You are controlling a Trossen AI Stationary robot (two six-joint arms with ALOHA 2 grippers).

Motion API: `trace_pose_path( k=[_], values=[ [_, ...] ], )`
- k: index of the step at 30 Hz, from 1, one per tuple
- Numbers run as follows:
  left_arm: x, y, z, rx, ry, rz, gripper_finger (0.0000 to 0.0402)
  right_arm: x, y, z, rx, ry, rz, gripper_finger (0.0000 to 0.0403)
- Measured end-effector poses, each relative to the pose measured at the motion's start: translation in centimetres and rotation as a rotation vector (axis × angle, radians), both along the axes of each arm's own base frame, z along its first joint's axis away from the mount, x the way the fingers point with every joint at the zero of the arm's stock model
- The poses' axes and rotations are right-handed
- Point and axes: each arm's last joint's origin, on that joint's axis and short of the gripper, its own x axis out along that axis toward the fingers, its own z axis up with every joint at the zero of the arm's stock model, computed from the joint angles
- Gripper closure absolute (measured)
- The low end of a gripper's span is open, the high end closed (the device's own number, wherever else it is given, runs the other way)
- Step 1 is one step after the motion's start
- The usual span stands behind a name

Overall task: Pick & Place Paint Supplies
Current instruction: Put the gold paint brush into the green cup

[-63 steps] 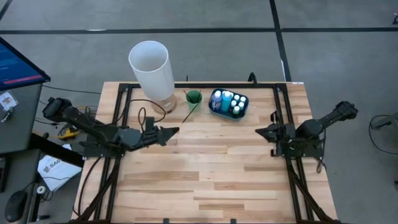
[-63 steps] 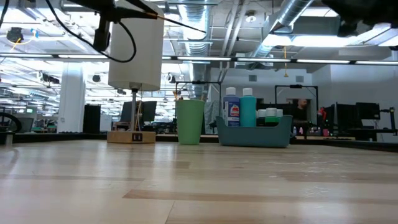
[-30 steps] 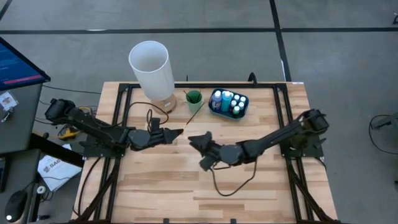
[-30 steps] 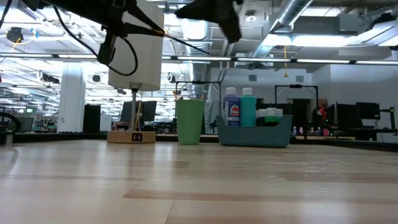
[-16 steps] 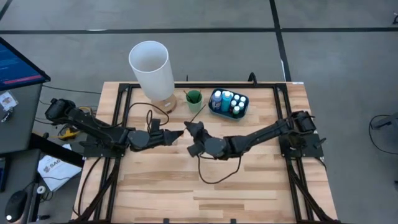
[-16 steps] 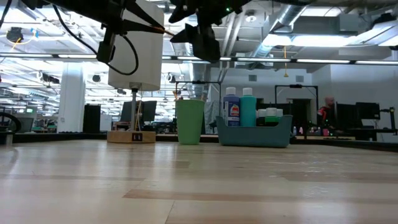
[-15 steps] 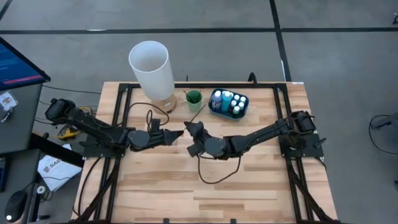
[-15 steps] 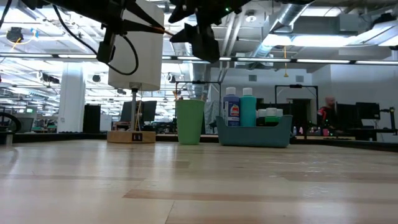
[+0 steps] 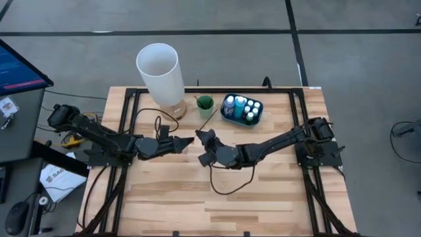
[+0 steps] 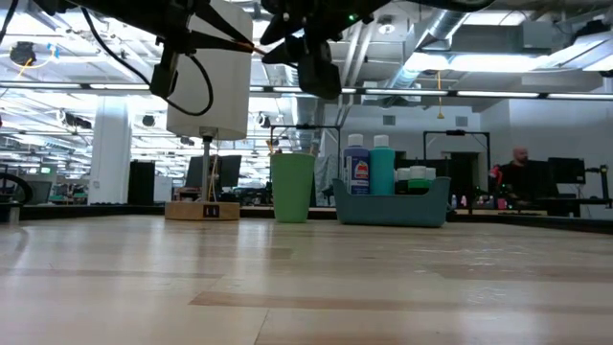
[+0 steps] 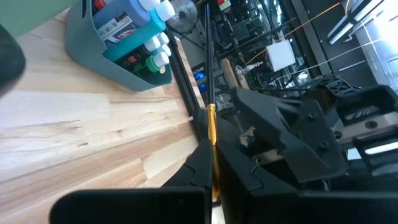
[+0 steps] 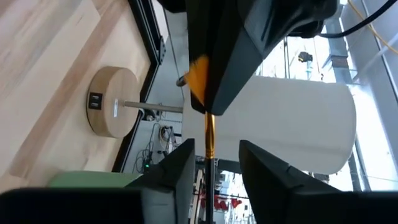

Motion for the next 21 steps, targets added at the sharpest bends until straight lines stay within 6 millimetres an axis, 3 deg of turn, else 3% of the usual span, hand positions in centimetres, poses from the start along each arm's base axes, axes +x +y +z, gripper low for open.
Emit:
trace_pose_path(
  k=[6,11,21],
  values=[
    [0.00,0.00,0.04,-0.001,-0.004,0.000,0.0401,0.12,-0.59,0.00,0.014,-0.012,-0.016,0.0320],
    [-0.01,0.01,0.08,0.003,-0.004,0.001,0.0402,0.09,-0.62,-0.17,0.030,-0.013,-0.020,0.0391],
    [-0.01,0.00,0.01,0.050,0.019,-0.009,0.0400,-0.04,-0.21,-0.34,0.094,-0.051,-0.027,0.0400]
  ],
)
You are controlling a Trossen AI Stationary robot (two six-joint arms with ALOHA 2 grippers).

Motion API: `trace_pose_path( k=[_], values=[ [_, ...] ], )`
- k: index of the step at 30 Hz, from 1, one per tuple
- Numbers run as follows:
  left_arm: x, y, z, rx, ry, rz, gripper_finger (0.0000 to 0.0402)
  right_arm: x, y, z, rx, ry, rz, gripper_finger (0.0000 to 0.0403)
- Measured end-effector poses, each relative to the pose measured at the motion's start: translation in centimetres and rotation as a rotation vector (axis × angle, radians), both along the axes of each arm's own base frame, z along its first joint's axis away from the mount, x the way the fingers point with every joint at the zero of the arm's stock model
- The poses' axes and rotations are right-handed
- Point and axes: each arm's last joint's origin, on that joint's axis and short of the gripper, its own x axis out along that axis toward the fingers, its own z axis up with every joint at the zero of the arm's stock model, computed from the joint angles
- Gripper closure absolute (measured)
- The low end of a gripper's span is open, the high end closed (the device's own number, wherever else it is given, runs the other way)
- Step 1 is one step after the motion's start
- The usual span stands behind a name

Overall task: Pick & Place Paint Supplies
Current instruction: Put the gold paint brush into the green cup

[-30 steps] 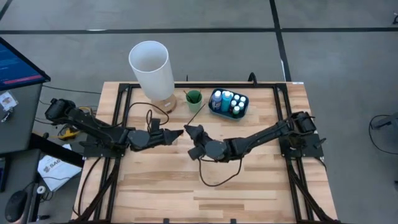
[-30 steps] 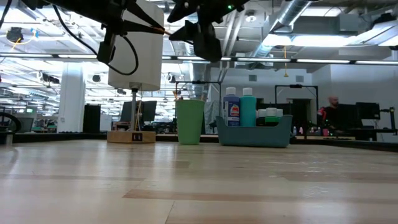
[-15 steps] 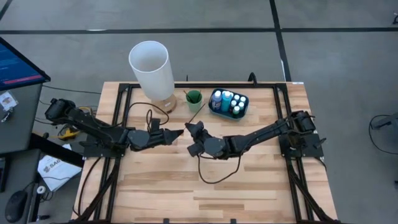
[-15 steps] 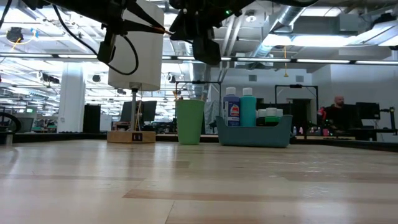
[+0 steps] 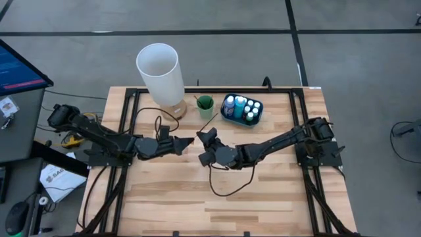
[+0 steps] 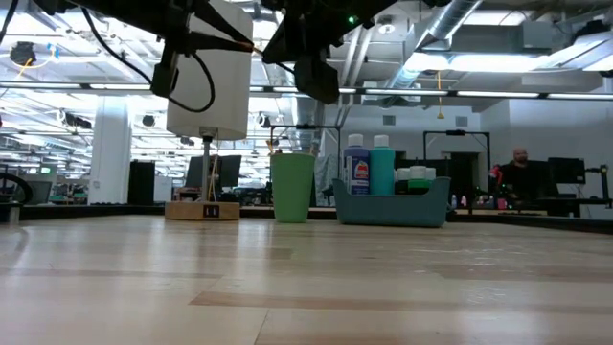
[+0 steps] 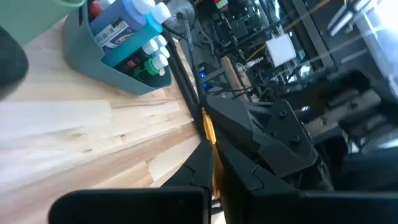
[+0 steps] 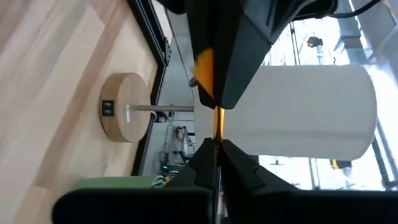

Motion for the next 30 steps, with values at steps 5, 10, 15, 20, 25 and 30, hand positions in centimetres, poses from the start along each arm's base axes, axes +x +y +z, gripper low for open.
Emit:
trace_pose_path(
  k=[5,10,15,20,25,30],
  values=[
    [0.0,0.0,0.3,0.132,0.029,-0.025,0.0375,-0.5,0.4,0.6,0.071,-0.040,-0.003,0.0401],
    [0.0,-0.1,0.9,0.261,0.038,-0.079,0.0331,-1.9,-1.0,2.4,0.167,-0.051,-0.056,0.0402],
    [-0.9,0.0,2.4,0.364,0.010,-0.132,0.0304,-3.7,-3.6,4.0,0.335,-0.078,-0.105,0.0402],
    [-3.0,0.1,4.8,0.583,-0.031,-0.187,0.0310,-4.9,-6.5,7.1,0.675,-0.333,0.182,0.0403],
    [-5.4,-0.8,6.6,0.771,-0.040,-0.168,0.0370,-7.0,-10.3,7.4,0.767,-0.665,0.355,0.0403],
    [-6.6,-1.7,6.9,0.911,0.039,-0.119,0.0397,-7.5,-13.1,4.6,0.774,-0.892,0.408,0.0403]
  ],
)
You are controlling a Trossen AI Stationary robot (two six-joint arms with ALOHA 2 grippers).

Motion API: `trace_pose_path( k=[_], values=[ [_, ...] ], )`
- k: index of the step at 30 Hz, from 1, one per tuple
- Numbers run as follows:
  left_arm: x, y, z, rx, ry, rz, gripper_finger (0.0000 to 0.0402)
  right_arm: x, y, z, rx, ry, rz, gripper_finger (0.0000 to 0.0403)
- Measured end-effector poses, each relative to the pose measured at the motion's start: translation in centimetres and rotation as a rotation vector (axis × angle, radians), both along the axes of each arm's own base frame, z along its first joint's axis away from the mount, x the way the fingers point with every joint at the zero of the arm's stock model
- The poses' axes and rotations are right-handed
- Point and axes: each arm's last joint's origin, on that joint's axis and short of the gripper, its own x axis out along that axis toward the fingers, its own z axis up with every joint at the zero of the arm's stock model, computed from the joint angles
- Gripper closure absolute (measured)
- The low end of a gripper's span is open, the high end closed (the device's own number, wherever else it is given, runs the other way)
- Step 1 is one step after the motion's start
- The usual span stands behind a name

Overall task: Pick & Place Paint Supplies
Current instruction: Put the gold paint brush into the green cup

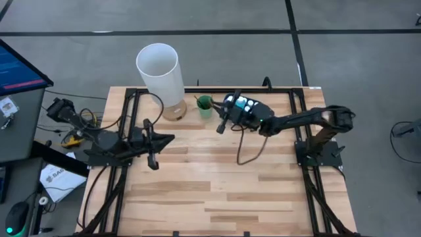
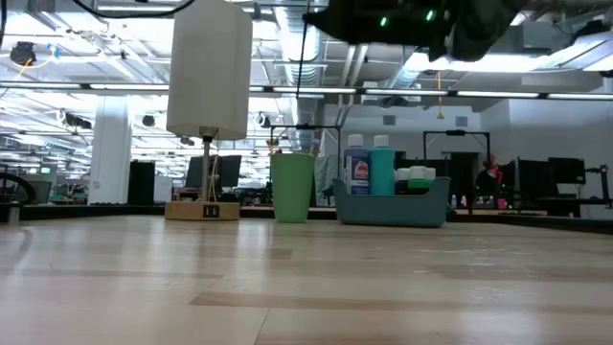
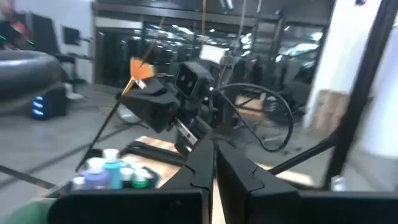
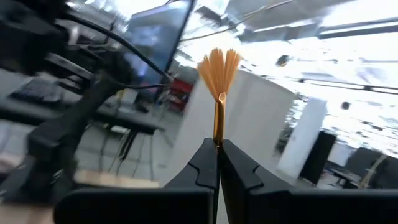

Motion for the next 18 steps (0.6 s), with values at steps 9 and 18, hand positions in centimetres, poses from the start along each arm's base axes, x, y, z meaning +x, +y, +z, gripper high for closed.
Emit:
trace_pose_path(
  k=[9,18],
  values=[
    [-0.9,-0.3,-2.7,0.134,0.083,-0.003,0.0401,2.5,-2.4,-6.3,0.043,-0.129,-0.175,0.0403],
    [-3.6,1.1,-6.8,0.102,-0.022,-0.313,0.0401,2.8,-4.3,-9.2,0.143,-0.146,-0.240,0.0403]
  ],
)
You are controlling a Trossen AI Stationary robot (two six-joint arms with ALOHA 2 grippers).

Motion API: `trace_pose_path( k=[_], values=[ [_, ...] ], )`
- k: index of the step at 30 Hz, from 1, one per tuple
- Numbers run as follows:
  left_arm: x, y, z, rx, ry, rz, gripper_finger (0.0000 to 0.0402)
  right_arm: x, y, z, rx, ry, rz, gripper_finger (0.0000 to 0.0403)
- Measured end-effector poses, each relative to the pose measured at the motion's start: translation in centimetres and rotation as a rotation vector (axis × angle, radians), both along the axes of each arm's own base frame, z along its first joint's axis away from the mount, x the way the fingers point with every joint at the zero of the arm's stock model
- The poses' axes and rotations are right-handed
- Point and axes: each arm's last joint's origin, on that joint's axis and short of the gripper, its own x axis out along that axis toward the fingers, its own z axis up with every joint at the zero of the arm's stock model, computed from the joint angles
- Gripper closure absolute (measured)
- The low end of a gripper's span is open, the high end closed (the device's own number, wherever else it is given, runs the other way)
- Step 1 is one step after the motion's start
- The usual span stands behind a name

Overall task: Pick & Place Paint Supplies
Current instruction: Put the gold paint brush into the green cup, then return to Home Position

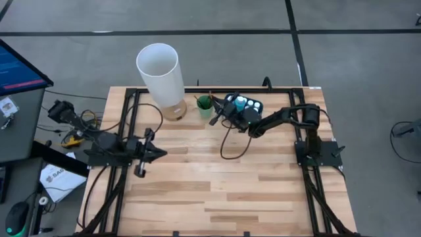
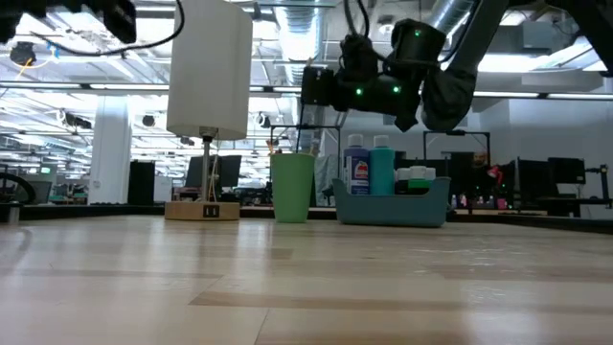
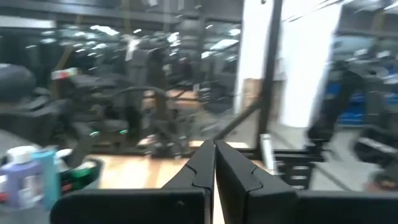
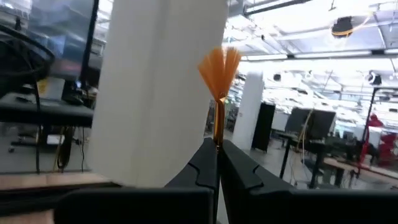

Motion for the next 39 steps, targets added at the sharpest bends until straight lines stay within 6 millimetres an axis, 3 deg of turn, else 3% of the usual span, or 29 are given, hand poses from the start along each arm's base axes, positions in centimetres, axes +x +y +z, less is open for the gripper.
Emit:
trace_pose_path(
  k=[13,30,34,39],
  values=[
    [-2.3,1.1,-4.6,-0.080,-0.081,-0.102,0.0401,0.2,-0.6,-1.0,0.048,0.087,-0.010,0.0403],
    [-2.3,1.1,-4.6,-0.099,-0.084,-0.104,0.0401,0.3,-0.5,-1.5,0.108,0.121,0.006,0.0320],
    [-2.3,1.1,-4.6,-0.099,-0.084,-0.103,0.0401,0.2,0.2,-0.1,0.060,0.136,-0.004,0.0297],
    [-2.3,1.1,-4.6,-0.099,-0.084,-0.103,0.0401,-0.7,2.7,4.2,-0.015,0.087,0.002,0.0268]
  ],
)
